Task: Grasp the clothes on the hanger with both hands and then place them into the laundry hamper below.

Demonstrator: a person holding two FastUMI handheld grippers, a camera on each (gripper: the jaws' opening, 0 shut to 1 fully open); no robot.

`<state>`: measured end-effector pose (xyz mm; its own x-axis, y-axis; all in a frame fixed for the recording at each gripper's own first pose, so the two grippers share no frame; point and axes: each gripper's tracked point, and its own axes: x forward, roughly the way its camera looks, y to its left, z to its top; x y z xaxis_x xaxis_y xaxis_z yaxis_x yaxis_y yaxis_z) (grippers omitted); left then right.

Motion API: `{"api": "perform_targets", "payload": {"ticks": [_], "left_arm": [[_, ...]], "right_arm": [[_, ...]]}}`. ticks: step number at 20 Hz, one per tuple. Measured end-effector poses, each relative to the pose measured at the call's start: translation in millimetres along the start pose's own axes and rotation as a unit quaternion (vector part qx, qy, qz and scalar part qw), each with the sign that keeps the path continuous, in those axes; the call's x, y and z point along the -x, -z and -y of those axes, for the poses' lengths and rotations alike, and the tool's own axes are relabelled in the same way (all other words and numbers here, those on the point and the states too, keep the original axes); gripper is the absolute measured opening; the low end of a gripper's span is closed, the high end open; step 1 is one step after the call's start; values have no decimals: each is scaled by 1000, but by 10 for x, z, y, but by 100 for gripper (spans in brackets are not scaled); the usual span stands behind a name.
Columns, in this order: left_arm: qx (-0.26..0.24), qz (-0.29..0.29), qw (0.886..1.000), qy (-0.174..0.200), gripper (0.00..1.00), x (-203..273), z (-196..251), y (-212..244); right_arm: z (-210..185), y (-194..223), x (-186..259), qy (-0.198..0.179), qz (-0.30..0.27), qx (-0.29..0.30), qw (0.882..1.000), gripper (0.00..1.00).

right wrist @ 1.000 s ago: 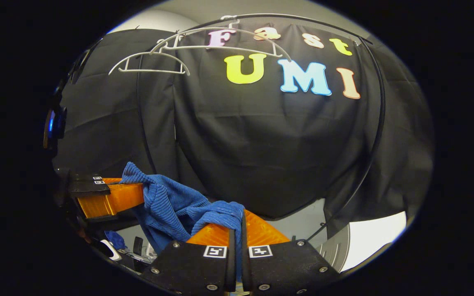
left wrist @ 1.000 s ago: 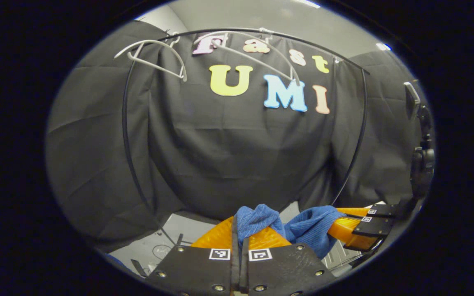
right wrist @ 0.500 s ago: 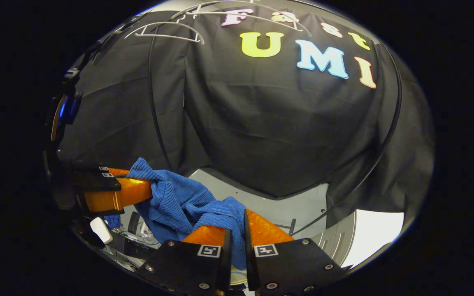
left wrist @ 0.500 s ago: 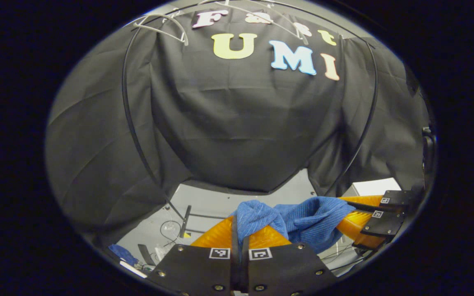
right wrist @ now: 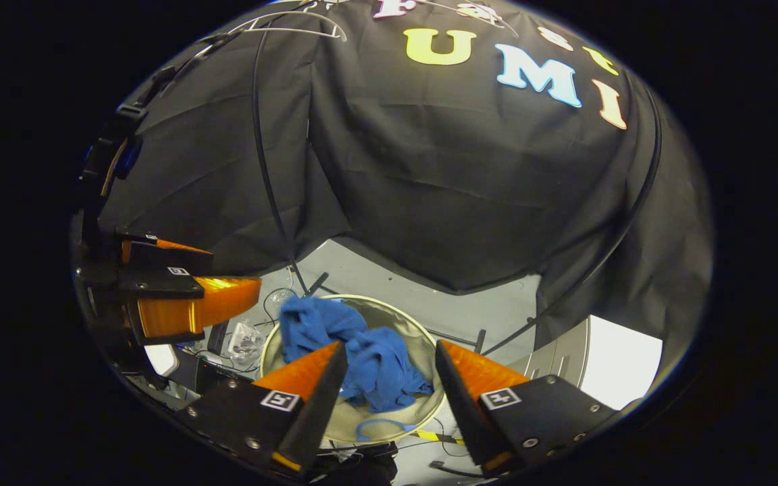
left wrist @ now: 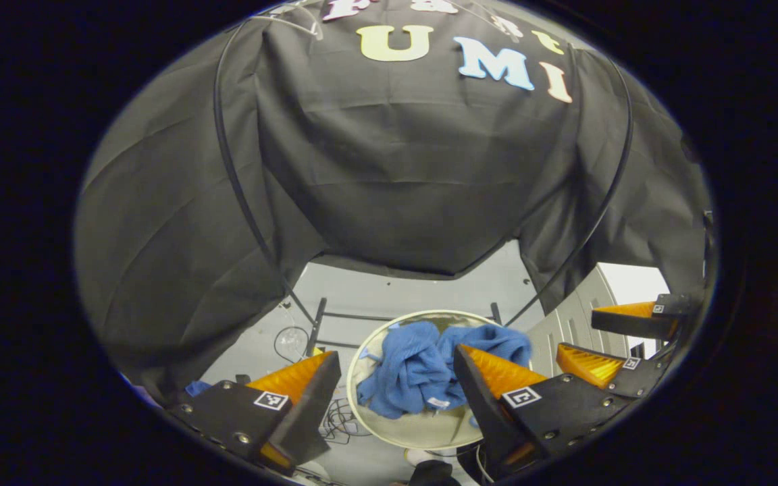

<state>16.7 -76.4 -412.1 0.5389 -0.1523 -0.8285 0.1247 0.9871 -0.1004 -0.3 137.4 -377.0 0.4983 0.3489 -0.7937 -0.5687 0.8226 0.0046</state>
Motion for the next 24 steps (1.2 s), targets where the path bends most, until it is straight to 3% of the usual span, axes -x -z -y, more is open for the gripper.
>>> {"api": "perform_targets", "payload": {"ticks": [4,12,19,24], "left_arm": [[14,26,1000,-7,98,166,-96,-109],[0,160,987,11,98,851,-99,-961],[-7,264,964,25,100,1701,-137,-1591],[-8,333,942,35,100,2406,-203,-1909]], "right_arm": [[60,-138,102,14,23,-7,1000,94],[306,-751,646,52,117,-34,991,94],[681,-1447,1612,109,247,-64,961,93],[957,-1611,2266,151,305,-70,938,93]]}}
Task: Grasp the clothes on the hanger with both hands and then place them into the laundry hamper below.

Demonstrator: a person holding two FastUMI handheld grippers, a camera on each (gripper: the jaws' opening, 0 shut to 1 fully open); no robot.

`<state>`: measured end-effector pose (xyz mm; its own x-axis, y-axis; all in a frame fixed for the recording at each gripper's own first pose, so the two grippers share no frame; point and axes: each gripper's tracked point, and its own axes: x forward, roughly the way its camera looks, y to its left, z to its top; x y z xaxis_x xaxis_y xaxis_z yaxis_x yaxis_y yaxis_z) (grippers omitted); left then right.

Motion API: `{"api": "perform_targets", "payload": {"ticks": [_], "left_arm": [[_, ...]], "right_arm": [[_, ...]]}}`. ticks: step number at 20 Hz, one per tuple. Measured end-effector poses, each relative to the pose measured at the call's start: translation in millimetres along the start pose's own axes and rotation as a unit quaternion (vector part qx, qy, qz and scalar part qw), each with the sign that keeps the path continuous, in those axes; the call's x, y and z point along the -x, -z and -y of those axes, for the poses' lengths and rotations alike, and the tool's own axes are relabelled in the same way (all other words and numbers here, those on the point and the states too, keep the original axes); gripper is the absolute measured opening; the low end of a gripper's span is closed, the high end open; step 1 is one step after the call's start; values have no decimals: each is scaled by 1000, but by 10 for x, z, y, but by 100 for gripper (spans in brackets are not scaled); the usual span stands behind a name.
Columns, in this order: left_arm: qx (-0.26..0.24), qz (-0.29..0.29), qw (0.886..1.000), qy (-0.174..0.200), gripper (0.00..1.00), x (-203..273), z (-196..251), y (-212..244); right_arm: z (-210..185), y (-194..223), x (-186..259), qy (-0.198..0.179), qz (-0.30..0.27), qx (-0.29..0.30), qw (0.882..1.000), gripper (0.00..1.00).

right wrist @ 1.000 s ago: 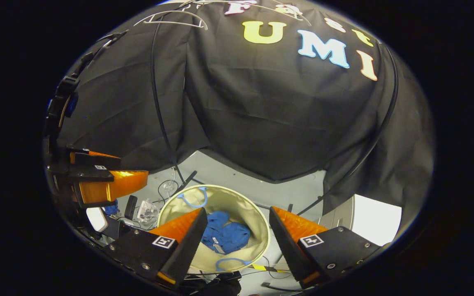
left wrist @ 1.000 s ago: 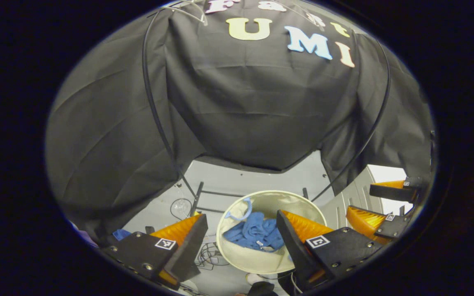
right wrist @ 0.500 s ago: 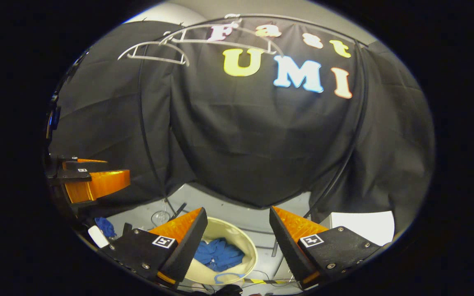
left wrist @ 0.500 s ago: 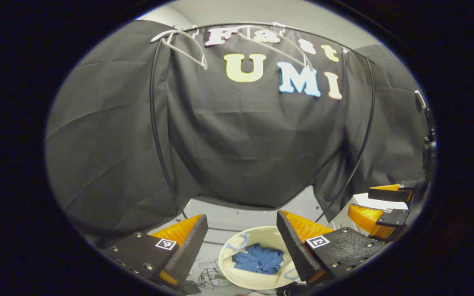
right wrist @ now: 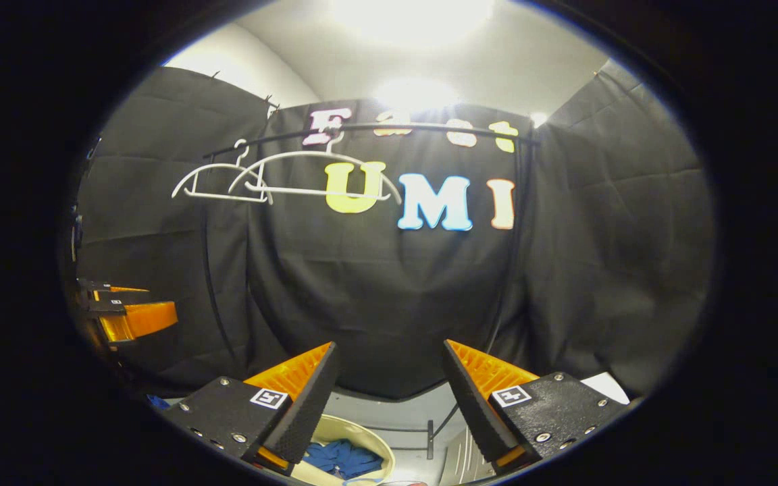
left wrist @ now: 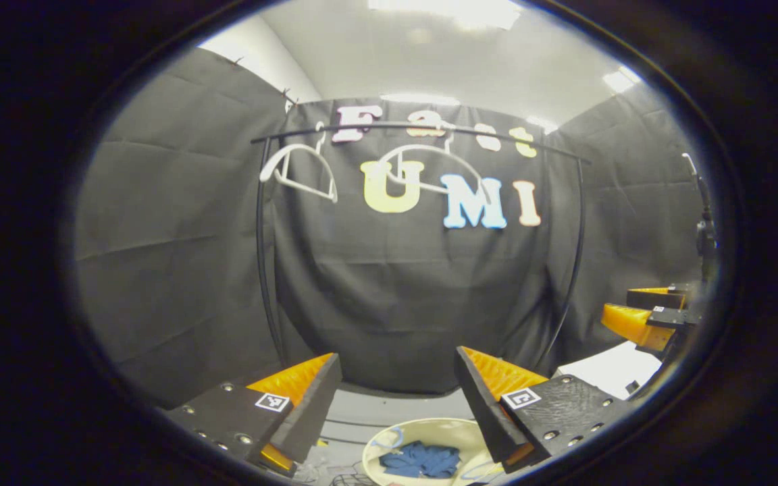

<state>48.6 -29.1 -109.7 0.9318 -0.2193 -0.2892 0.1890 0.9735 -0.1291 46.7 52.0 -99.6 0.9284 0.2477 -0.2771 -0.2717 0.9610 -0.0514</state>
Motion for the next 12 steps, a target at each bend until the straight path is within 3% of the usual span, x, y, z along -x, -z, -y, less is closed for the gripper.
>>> {"api": "perform_targets", "payload": {"ticks": [5,12], "left_arm": [[-7,70,998,-1,97,223,-43,-691],[-40,116,992,-32,100,494,-183,-1160]], "right_arm": [[406,-417,277,37,50,-8,998,93],[794,-887,613,83,93,-18,992,94]]}}
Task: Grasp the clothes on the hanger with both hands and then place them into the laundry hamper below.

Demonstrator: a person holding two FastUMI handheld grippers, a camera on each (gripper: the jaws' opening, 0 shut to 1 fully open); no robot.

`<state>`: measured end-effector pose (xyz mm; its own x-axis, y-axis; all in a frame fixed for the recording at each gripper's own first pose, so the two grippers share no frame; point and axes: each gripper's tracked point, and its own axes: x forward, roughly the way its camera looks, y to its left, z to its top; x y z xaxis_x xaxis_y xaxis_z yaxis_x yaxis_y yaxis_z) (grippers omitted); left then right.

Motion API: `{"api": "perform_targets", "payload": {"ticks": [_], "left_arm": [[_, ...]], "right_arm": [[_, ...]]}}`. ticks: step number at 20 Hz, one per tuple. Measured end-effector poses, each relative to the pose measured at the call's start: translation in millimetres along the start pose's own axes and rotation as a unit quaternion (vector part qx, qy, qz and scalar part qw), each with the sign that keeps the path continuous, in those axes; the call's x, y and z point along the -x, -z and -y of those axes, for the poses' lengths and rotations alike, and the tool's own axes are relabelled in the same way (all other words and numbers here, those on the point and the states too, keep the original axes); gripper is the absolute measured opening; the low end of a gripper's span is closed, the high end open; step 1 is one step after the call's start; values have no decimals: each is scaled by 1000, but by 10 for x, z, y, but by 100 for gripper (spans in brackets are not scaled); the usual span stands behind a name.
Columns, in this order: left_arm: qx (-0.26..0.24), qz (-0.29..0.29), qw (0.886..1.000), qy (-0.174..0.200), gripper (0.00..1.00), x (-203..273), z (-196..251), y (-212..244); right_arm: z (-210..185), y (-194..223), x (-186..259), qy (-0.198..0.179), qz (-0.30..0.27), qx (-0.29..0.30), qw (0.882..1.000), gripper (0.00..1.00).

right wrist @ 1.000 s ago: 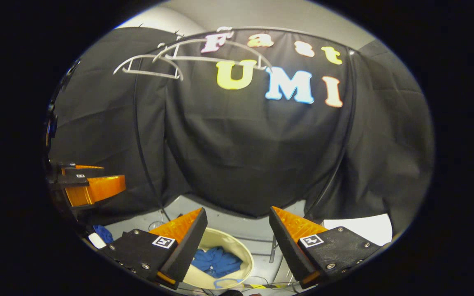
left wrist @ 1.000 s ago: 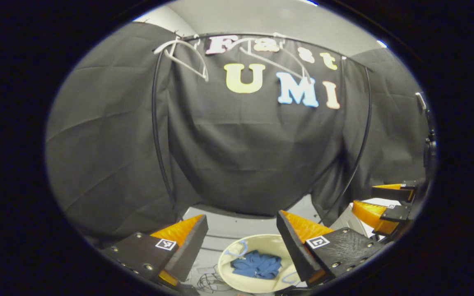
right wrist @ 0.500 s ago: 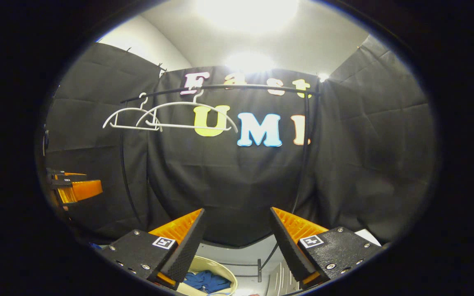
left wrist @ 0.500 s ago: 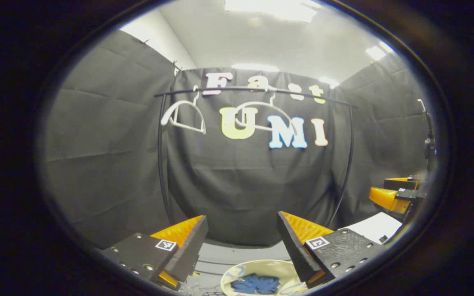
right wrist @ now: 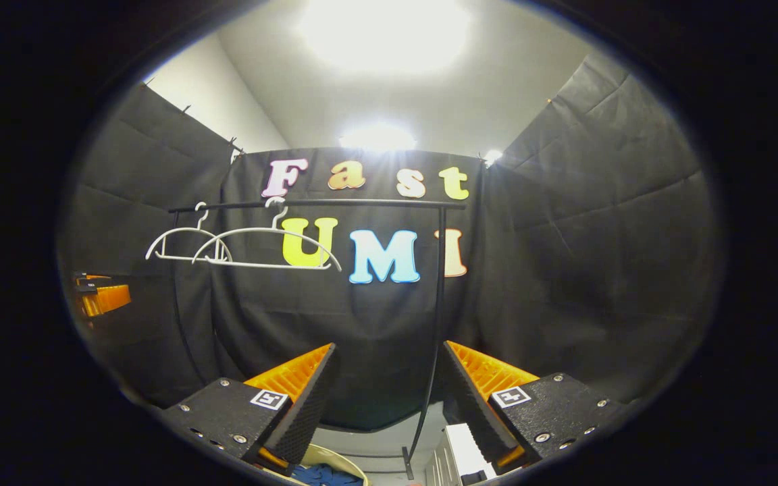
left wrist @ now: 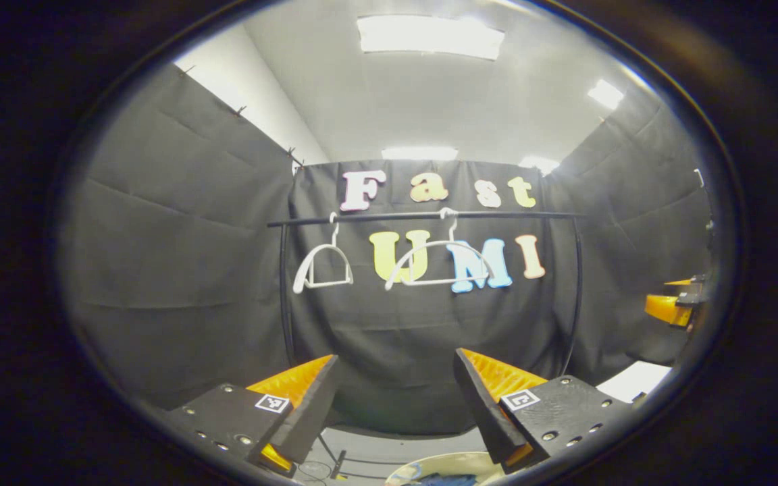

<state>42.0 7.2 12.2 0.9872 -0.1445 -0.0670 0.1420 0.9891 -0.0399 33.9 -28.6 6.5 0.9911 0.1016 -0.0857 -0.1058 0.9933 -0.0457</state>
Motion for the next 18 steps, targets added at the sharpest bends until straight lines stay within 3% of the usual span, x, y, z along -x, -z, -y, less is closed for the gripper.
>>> {"api": "perform_targets", "payload": {"ticks": [8,18], "left_arm": [[-7,34,999,-19,100,141,-5,-207],[-4,31,999,-30,100,163,-26,-169]], "right_arm": [[259,-148,158,34,20,-8,999,94],[472,-275,138,59,37,-23,997,93]]}}
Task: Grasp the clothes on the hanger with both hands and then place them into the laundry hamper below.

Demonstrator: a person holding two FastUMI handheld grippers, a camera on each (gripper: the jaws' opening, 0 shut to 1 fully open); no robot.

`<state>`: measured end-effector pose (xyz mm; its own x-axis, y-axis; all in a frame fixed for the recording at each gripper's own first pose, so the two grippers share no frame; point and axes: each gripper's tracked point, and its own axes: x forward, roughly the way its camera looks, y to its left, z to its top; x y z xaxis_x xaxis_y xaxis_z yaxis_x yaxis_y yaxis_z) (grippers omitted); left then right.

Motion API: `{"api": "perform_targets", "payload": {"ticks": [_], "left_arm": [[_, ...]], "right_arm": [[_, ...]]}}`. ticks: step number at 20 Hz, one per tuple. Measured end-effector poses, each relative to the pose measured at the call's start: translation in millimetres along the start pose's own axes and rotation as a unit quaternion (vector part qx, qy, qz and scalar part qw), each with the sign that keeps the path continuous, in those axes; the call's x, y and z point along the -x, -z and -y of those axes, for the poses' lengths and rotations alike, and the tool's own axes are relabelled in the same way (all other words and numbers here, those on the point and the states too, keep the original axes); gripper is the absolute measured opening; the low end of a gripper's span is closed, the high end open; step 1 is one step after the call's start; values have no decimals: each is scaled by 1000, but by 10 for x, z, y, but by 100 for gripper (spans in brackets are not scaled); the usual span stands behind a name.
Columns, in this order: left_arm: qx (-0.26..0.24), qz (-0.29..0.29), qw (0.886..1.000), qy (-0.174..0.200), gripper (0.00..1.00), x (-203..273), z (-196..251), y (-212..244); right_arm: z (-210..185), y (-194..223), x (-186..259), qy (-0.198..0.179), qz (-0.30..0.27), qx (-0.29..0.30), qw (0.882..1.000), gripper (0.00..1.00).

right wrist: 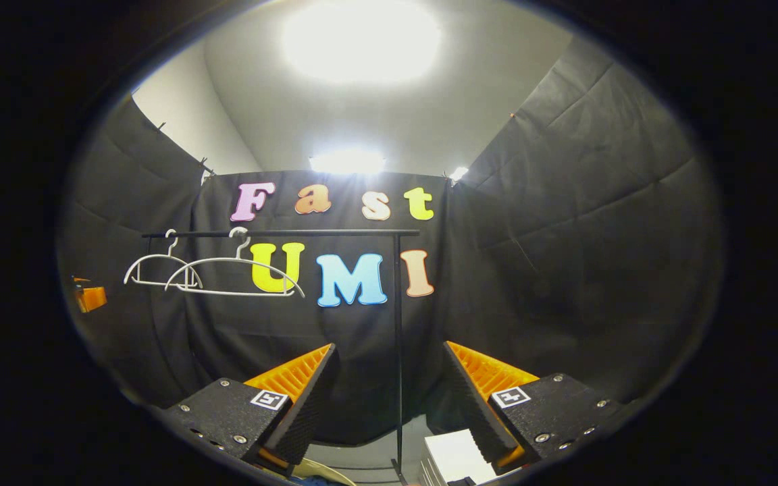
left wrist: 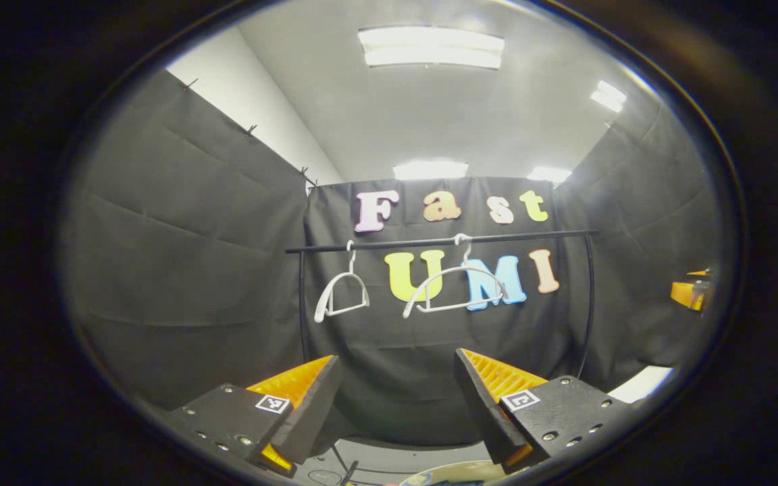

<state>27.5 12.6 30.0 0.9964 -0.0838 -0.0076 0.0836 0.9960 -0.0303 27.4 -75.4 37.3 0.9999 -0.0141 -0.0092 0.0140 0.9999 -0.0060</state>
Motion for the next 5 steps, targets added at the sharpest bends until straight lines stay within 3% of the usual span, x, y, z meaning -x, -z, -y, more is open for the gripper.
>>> {"api": "perform_targets", "payload": {"ticks": [5], "left_arm": [[-10,8,1000,-2,100,19,-36,-75]], "right_arm": [[11,-29,7,1,6,-6,1000,93]]}}
